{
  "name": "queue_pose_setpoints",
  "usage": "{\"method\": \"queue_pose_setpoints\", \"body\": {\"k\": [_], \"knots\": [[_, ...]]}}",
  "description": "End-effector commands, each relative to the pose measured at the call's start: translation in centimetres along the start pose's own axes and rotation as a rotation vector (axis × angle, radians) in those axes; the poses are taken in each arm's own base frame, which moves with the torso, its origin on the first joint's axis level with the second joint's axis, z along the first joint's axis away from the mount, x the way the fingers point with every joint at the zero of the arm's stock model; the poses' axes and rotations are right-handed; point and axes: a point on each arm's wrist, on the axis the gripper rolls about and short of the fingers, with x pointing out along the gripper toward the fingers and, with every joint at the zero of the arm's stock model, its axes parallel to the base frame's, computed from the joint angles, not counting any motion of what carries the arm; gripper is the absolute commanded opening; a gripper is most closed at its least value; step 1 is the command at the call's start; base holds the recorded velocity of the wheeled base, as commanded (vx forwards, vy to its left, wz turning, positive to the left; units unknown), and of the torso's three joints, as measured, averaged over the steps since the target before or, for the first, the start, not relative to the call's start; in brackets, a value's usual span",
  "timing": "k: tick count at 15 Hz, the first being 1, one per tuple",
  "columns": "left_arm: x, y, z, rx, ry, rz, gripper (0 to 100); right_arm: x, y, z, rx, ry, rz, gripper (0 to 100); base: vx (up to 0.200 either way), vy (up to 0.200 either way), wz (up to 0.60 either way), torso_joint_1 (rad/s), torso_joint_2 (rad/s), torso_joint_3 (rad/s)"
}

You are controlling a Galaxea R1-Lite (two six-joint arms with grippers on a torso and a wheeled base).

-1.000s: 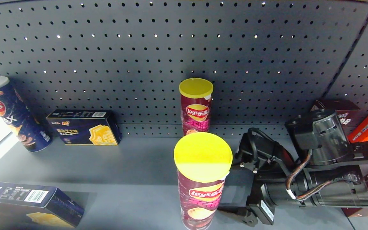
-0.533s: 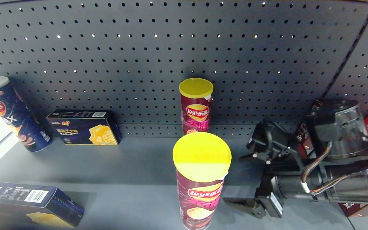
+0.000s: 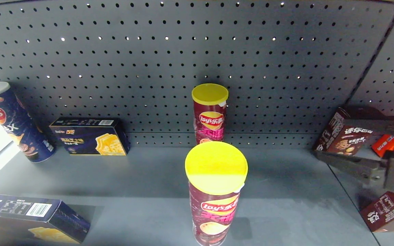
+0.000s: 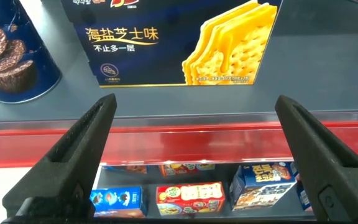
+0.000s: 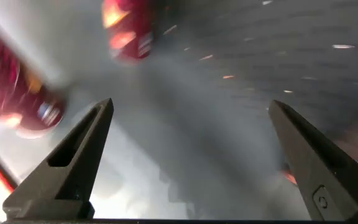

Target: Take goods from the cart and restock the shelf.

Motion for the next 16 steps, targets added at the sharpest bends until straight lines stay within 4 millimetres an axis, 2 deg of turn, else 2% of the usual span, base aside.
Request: {"method": "queue_pose_setpoints", "body": {"k": [1,5,6,7,8,9,12,14,16], "knots": [[0.0,0.0,0.0,0.001,0.002,0.001,100,-6.7,-0.1,-0.3,0.047,-0.137,-0.159,100,0.000,0.000,0.00,0.000,0.00,0.000],[0.0,0.0,0.0,0.001,0.002,0.001,100,-12.7,0.9,-4.2,0.082,-0.218,-0.347,100,0.000,0.000,0.00,0.000,0.00,0.000],[0.0,0.0,0.0,0.001,0.002,0.001,100,-12.7,0.9,-4.2,0.082,-0.218,-0.347,100,0.000,0.000,0.00,0.000,0.00,0.000],[0.0,0.0,0.0,0.001,0.002,0.001,100,-14.4,1.3,-5.7,0.086,-0.260,-0.366,100,0.000,0.000,0.00,0.000,0.00,0.000],[0.0,0.0,0.0,0.001,0.002,0.001,100,-15.2,1.7,-6.9,0.088,-0.279,-0.371,100,0.000,0.000,0.00,0.000,0.00,0.000],[0.0,0.0,0.0,0.001,0.002,0.001,100,-16.5,2.5,-9.5,0.091,-0.312,-0.389,100,0.000,0.000,0.00,0.000,0.00,0.000],[0.0,0.0,0.0,0.001,0.002,0.001,100,-17.7,3.7,-13.3,0.095,-0.345,-0.410,100,0.000,0.000,0.00,0.000,0.00,0.000],[0.0,0.0,0.0,0.001,0.002,0.001,100,-18.6,4.5,-16.2,0.094,-0.293,-0.400,100,0.000,0.000,0.00,0.000,0.00,0.000],[0.0,0.0,0.0,0.001,0.002,0.001,100,-18.3,4.7,-17.0,0.101,-0.215,-0.373,100,0.000,0.000,0.00,0.000,0.00,0.000]]}}
